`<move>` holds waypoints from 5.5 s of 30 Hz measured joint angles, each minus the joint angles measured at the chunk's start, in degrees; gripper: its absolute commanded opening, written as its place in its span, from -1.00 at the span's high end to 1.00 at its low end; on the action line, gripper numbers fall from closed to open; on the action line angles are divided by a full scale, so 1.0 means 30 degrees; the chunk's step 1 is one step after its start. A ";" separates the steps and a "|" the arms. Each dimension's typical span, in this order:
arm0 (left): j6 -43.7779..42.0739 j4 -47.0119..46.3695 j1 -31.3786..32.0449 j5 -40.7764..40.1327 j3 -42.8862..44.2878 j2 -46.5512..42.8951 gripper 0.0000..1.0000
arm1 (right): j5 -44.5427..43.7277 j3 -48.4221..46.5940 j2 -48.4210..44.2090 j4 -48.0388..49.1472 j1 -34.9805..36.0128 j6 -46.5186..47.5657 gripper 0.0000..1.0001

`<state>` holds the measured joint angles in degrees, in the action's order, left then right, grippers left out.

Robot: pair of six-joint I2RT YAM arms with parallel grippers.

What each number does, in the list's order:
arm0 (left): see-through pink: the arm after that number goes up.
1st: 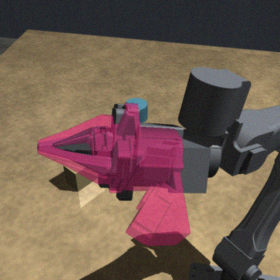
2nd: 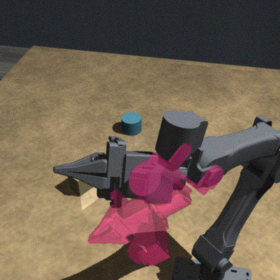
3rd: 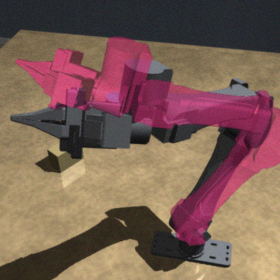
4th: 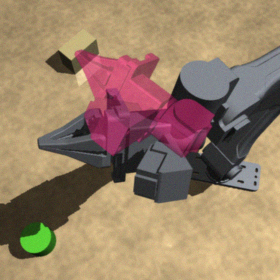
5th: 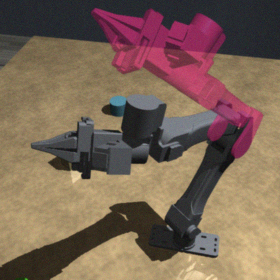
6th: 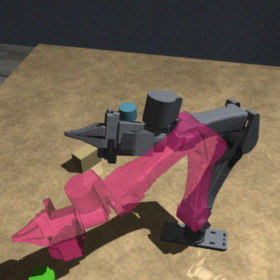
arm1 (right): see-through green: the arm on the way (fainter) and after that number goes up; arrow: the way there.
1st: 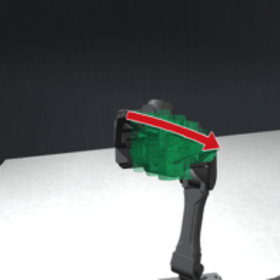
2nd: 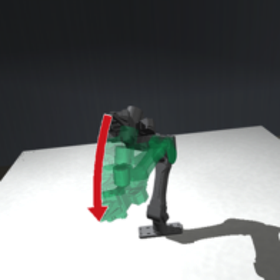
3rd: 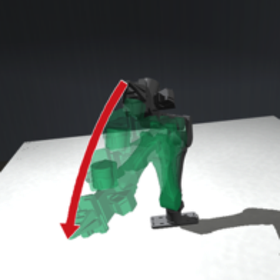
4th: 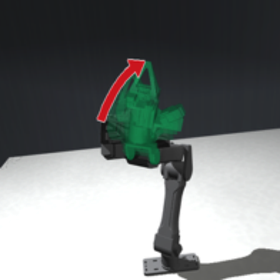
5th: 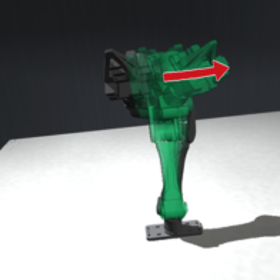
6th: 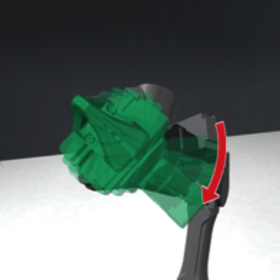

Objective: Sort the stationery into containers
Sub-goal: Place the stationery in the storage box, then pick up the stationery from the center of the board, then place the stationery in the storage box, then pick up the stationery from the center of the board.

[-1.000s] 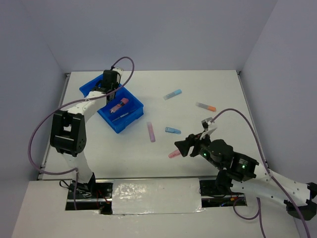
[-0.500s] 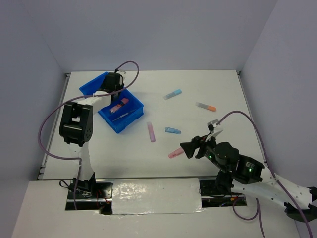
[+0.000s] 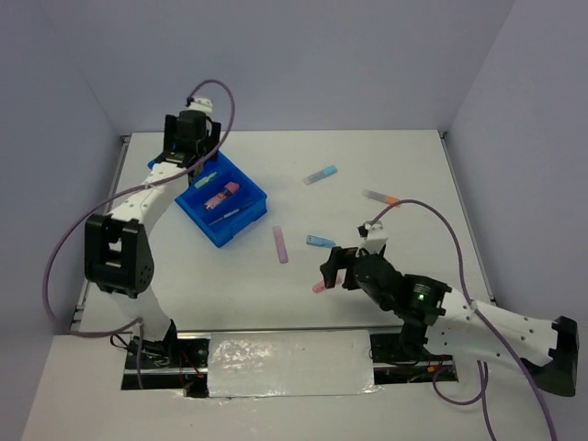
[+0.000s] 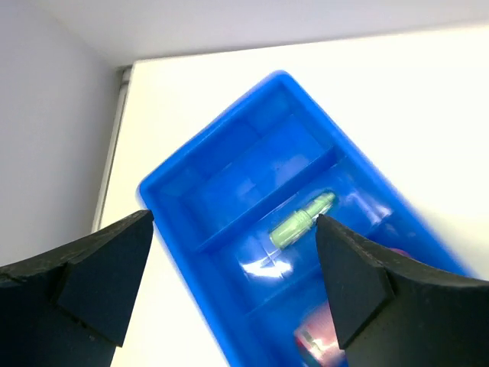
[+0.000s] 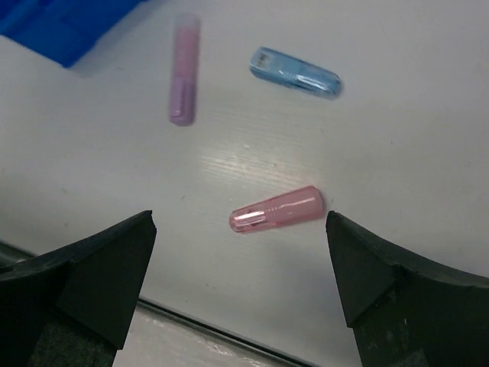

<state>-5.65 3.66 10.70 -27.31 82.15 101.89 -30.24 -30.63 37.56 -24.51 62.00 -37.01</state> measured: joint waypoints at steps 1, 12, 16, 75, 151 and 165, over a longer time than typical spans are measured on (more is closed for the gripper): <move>0.1056 0.0794 -0.0007 -0.0306 0.0423 -0.0670 -0.99 | -0.0423 -0.0073 0.0984 -0.0299 0.0000 -0.1166 -0.99; 1.0273 0.6433 -0.0801 0.5931 -0.1515 -1.2786 -0.99 | -0.2106 -0.1093 0.9857 -0.3096 0.0051 -1.2866 -0.79; 0.9981 0.7825 -0.0372 0.7563 -0.5581 -1.6466 -0.99 | -0.2477 -0.2798 1.2305 -0.3898 0.0284 -1.5263 -0.72; 2.0524 -0.2667 0.8109 1.5183 -1.4498 -1.4957 1.00 | 0.1880 -0.3126 0.8765 1.1599 0.2142 0.2514 0.98; -1.0593 0.7905 1.0499 1.5074 0.1100 0.4758 -0.95 | 0.3140 -0.4597 -0.7482 -0.2805 0.1916 0.1625 -0.38; -1.0622 0.7970 1.0601 1.6662 0.2973 0.6564 -0.63 | 0.3818 -0.4597 -0.5501 -0.2667 0.1916 0.1858 -0.38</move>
<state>-37.52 27.57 42.50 22.68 91.07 121.58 -18.79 -44.42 21.06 -32.51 67.75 -31.44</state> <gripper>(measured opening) 0.819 0.689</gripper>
